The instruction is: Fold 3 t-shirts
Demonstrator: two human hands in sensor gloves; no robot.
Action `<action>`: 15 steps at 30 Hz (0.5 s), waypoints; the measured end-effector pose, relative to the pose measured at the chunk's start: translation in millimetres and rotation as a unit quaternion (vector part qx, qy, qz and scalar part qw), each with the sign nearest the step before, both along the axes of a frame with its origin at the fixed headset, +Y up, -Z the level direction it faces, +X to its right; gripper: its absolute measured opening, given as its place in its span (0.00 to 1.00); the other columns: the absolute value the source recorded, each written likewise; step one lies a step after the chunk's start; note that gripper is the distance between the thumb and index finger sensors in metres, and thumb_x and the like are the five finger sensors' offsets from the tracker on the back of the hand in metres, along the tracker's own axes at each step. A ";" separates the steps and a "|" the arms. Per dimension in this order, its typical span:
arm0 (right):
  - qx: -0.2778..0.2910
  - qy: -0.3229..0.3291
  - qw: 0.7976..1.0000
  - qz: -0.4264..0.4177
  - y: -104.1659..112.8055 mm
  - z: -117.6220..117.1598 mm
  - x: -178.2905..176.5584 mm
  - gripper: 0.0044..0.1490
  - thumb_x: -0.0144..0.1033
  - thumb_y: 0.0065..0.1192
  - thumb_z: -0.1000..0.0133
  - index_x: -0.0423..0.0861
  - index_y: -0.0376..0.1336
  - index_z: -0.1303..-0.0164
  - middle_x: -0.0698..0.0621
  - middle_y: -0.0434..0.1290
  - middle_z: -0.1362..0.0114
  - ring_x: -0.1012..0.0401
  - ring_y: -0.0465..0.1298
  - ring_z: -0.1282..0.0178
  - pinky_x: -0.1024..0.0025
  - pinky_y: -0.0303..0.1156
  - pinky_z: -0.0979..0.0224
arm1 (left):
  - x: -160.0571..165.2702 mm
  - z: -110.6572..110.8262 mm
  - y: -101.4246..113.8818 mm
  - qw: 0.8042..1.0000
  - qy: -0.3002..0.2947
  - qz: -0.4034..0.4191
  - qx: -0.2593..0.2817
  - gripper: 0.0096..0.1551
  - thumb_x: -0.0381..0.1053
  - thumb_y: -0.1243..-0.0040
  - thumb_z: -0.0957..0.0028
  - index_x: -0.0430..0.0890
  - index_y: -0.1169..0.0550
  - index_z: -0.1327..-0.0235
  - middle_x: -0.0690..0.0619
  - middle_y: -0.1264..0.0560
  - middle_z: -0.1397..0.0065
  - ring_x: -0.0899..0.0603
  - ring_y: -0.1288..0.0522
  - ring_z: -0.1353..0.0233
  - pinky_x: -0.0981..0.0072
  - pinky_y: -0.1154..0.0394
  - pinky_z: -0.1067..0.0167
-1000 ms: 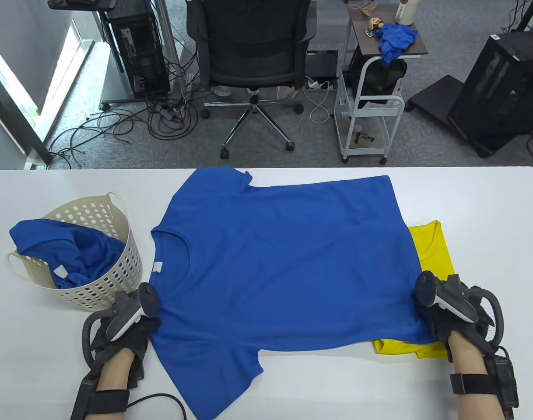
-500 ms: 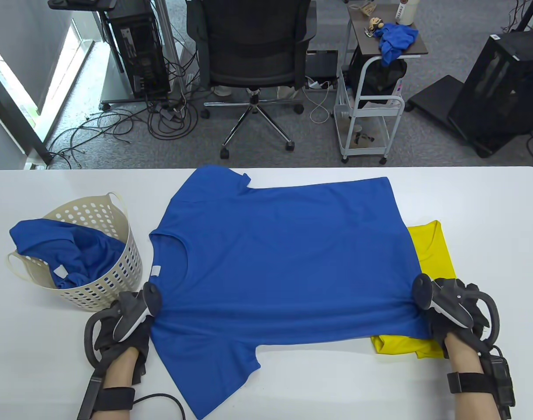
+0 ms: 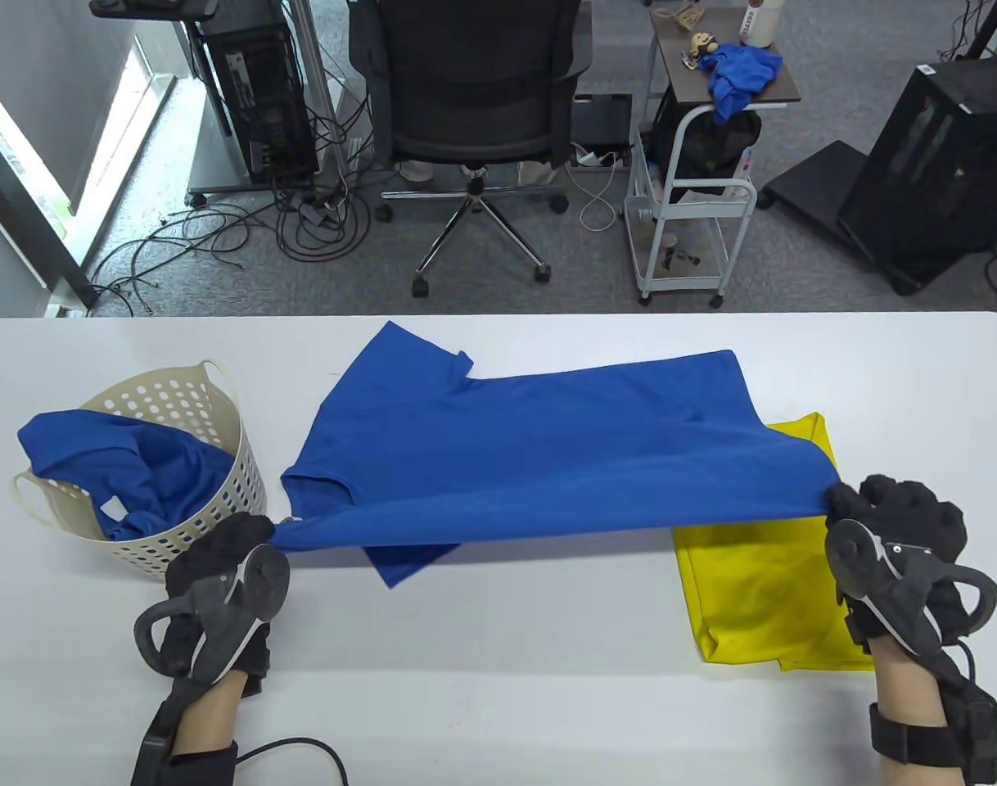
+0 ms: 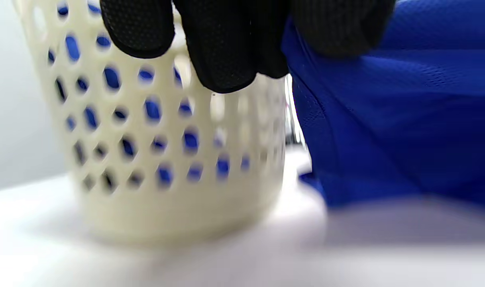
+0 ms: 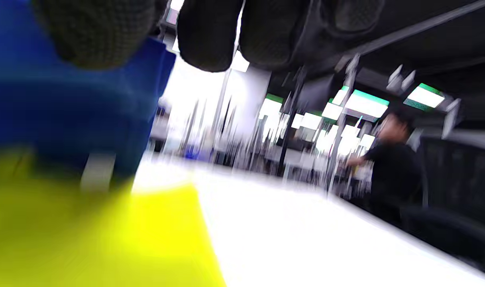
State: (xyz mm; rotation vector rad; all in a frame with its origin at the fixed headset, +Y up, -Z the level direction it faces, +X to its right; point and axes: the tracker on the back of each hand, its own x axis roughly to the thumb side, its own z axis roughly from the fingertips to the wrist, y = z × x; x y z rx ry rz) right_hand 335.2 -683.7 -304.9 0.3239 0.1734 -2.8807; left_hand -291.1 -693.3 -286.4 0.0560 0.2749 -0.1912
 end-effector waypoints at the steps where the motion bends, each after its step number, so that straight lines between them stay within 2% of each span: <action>1: -0.118 -0.011 0.993 -0.019 -13.9 -4.2 3.3 0.25 0.48 0.67 0.53 0.65 0.67 0.44 0.52 0.69 0.26 0.47 0.69 0.26 0.38 0.60 0.26 | -0.6 -2.0 -9.2 0.994 0.018 0.004 -0.108 0.24 0.60 0.41 0.55 0.66 0.25 0.43 0.62 0.26 0.29 0.50 0.24 0.30 0.48 0.29 0.30; 2: -0.160 -0.018 0.986 -0.031 -19.8 -4.5 5.6 0.25 0.50 0.66 0.53 0.64 0.67 0.44 0.51 0.67 0.24 0.46 0.68 0.25 0.37 0.59 0.25 | -1.3 -2.1 -13.9 0.990 0.018 0.010 -0.143 0.24 0.62 0.44 0.55 0.65 0.24 0.43 0.62 0.27 0.28 0.50 0.25 0.29 0.47 0.30 0.28; 3: -0.161 -0.010 0.986 -0.048 -23.5 -4.1 8.9 0.24 0.53 0.64 0.53 0.62 0.69 0.45 0.50 0.67 0.24 0.46 0.68 0.25 0.37 0.59 0.25 | -2.4 -2.3 -19.3 0.988 0.015 0.020 -0.155 0.27 0.64 0.47 0.55 0.64 0.24 0.41 0.61 0.27 0.27 0.49 0.25 0.29 0.47 0.31 0.28; 5: -0.113 -0.001 0.990 -0.083 -21.5 -2.4 13.2 0.30 0.55 0.63 0.53 0.59 0.67 0.40 0.49 0.68 0.25 0.45 0.69 0.27 0.37 0.60 0.27 | -1.7 -3.6 -23.3 0.991 0.010 0.028 -0.134 0.28 0.66 0.48 0.55 0.63 0.24 0.41 0.60 0.28 0.27 0.49 0.25 0.29 0.47 0.31 0.28; 7: -0.078 0.014 0.991 -0.109 -16.9 0.4 13.2 0.32 0.55 0.63 0.53 0.58 0.66 0.37 0.48 0.68 0.25 0.44 0.68 0.26 0.34 0.59 0.26 | 3.8 -7.5 -30.9 0.988 0.004 0.031 -0.148 0.30 0.67 0.48 0.55 0.64 0.27 0.38 0.60 0.30 0.25 0.48 0.27 0.28 0.47 0.32 0.27; 11: -0.073 0.032 0.992 -0.099 -20.6 0.1 6.1 0.36 0.55 0.63 0.53 0.58 0.62 0.33 0.48 0.65 0.22 0.43 0.66 0.23 0.30 0.55 0.24 | 14.5 -17.6 -54.5 0.973 0.001 0.020 -0.228 0.41 0.70 0.46 0.58 0.65 0.39 0.28 0.57 0.39 0.19 0.47 0.34 0.22 0.44 0.36 0.24; 13: -0.075 0.042 0.992 -0.096 -23.2 -0.2 1.7 0.38 0.56 0.63 0.53 0.58 0.61 0.31 0.47 0.64 0.21 0.43 0.65 0.22 0.29 0.54 0.23 | 12.9 -21.1 -54.9 0.973 0.017 -0.004 -0.230 0.41 0.69 0.48 0.58 0.65 0.41 0.28 0.58 0.41 0.19 0.48 0.35 0.21 0.46 0.36 0.24; 15: -0.077 0.057 0.990 -0.103 -25.3 -1.0 -3.2 0.40 0.56 0.63 0.54 0.59 0.58 0.29 0.48 0.61 0.19 0.41 0.62 0.19 0.29 0.53 0.23 | 9.7 -22.0 -55.2 0.975 0.021 0.013 -0.223 0.39 0.65 0.44 0.55 0.64 0.41 0.28 0.57 0.41 0.19 0.47 0.35 0.21 0.46 0.36 0.24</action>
